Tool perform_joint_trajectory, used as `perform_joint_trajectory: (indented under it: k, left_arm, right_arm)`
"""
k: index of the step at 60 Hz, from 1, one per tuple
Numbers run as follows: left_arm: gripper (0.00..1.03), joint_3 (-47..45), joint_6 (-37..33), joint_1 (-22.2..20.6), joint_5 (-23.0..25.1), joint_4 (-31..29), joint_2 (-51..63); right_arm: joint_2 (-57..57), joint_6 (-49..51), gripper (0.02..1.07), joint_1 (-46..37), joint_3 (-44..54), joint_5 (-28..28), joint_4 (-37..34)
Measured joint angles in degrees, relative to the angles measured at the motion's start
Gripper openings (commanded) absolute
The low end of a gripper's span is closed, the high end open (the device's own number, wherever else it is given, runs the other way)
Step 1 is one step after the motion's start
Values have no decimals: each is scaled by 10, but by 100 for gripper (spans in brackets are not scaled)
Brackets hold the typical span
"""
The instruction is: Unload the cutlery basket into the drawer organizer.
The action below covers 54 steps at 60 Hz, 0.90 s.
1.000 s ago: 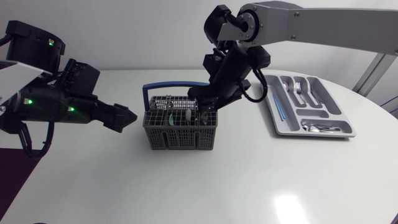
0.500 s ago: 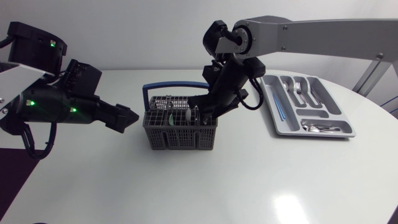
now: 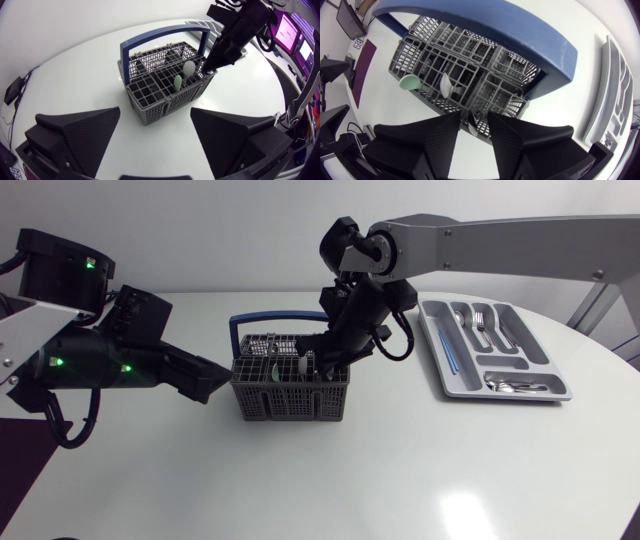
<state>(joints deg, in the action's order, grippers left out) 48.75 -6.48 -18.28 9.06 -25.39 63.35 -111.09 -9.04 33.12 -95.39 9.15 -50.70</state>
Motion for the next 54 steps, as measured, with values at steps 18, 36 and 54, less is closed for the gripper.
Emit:
perform_joint_trajectory:
  k: [18,36,54]
  left_arm:
    - [99,-10,0,-4,0,13,0]
    - [99,-19,0,-4,0,15,0]
    - [99,-23,0,-4,0,19,0]
  right_arm:
    - [0,0,22,6,8,-4,11]
    - [2,0,8,14,19,-21,15]
    - [29,1,8,17,30,-28,17]
